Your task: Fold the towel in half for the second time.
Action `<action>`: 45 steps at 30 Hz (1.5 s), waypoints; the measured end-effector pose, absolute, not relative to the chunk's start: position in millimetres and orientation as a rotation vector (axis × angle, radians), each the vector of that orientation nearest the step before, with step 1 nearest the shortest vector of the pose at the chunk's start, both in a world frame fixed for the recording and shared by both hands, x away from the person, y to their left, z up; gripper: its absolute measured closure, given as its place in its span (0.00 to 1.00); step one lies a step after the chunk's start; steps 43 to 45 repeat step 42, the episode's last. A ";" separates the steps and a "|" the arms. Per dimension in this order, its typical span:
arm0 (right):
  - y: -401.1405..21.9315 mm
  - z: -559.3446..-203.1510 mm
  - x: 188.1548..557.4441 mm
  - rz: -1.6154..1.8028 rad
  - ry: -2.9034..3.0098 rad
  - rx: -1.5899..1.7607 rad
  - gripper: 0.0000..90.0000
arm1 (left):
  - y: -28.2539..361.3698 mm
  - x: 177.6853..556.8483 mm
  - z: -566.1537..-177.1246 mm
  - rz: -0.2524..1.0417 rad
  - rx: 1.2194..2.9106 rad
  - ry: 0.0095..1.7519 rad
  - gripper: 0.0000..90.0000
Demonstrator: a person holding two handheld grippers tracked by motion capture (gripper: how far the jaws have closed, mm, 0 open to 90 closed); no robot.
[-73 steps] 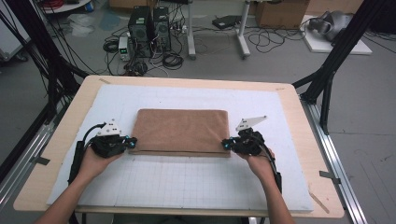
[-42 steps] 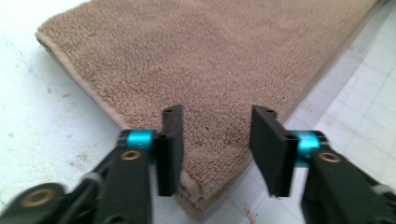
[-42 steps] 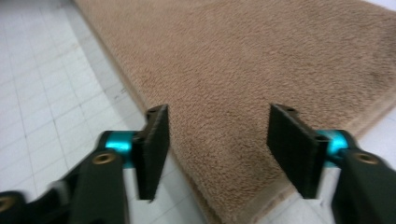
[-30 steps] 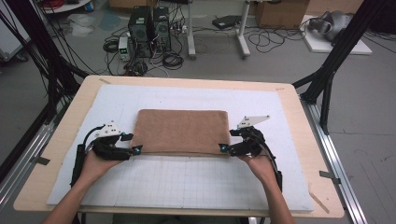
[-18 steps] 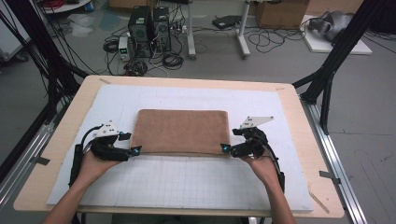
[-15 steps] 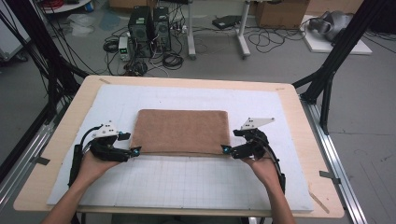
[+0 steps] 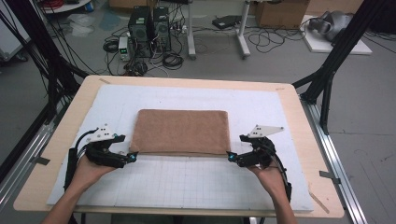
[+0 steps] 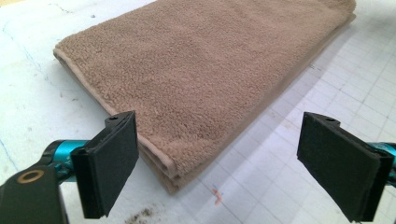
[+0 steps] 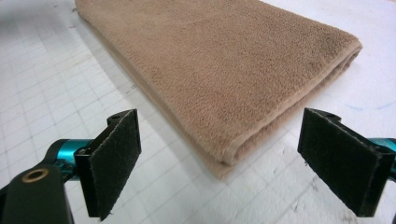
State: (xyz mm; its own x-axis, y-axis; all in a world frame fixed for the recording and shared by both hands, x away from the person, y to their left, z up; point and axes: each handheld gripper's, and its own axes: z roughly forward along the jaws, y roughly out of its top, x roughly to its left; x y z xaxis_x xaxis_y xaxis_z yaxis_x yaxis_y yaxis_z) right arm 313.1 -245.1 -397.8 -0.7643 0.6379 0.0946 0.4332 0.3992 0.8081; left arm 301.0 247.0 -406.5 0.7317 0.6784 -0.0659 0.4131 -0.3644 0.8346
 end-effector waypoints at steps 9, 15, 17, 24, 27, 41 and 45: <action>-256.2 -397.1 292.9 1.293 2.402 0.951 0.14 | 248.3 285.4 -404.1 0.376 2.006 0.831 0.10; -263.8 -400.5 283.2 1.301 2.391 0.976 0.14 | 250.7 277.0 -404.4 0.374 1.994 0.833 0.10; -266.5 -401.3 280.2 1.300 2.388 0.983 0.13 | 251.9 274.7 -405.1 0.377 1.996 0.836 0.10; -279.1 -407.8 268.5 1.321 2.360 1.021 0.13 | 256.6 270.8 -408.1 0.378 1.990 0.848 0.10; -283.7 -411.9 264.2 1.313 2.358 1.040 0.13 | 258.1 269.1 -410.0 0.379 1.989 0.850 0.10; -286.7 -410.2 255.3 1.344 2.326 1.022 0.13 | 270.4 255.0 -417.1 0.386 1.962 0.888 0.10; -286.2 -410.0 255.3 1.341 2.330 1.016 0.13 | 271.0 253.6 -417.2 0.390 1.964 0.891 0.10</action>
